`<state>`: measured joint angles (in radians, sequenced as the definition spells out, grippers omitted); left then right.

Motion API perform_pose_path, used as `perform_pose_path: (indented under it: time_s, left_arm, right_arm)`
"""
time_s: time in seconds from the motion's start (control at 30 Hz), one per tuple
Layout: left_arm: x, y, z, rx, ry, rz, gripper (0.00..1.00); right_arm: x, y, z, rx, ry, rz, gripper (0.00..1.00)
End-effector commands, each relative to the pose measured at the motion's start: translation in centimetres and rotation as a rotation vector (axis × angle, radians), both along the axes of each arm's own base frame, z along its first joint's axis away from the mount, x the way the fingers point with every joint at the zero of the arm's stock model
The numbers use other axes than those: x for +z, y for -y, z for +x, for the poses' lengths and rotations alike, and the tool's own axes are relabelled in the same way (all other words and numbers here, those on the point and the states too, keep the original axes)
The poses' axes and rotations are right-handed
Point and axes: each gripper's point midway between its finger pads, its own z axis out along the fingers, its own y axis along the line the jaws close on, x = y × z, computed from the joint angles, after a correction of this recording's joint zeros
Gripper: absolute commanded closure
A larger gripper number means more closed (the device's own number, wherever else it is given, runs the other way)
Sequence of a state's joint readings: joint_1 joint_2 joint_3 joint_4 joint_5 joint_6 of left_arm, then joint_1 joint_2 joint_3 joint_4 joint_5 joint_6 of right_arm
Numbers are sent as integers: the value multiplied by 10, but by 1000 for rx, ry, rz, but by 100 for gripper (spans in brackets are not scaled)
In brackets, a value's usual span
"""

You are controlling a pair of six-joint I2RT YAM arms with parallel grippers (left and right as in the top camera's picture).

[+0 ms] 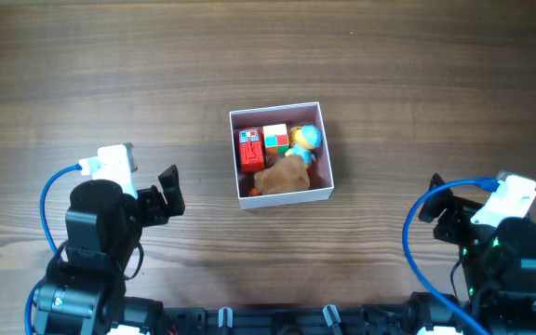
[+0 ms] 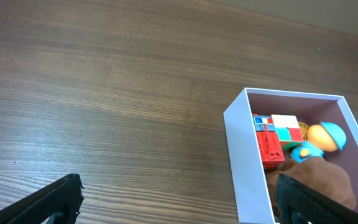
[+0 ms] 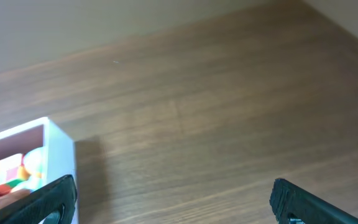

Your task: Pack container

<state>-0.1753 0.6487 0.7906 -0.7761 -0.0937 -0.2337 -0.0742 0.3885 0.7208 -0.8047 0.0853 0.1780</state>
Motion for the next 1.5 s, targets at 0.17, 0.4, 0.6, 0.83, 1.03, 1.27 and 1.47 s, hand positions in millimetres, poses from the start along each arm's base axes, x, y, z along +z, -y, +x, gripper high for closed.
perform_pose_path:
  time_s: [0.17, 0.4, 0.6, 0.83, 1.03, 1.27, 1.47]
  left_arm:
    - [-3, -2, -1, 15, -4, 2, 0]
    - [-3, -2, -1, 15, -4, 2, 0]
    - [-3, -2, -1, 15, -4, 2, 0]
    - [-3, -2, -1, 15, -4, 2, 0]
    - [-3, -2, -1, 15, -4, 2, 0]
    - [-3, -2, -1, 15, -4, 2, 0]
    - [-3, -2, -1, 15, -4, 2, 0]
  right_arm:
    - [-22, -29, 1, 173, 276, -15, 0]
    - [-10, -33, 26, 211, 498, -103, 0]
    - [-35, -36, 39, 229, 555, -124, 0]
    - [-62, -45, 42, 267, 479, -54, 0]
    - [-63, -45, 42, 264, 473, -45, 0]
    - [-63, -45, 42, 264, 472, -45, 0]
    - [-63, -45, 42, 264, 472, -45, 0]
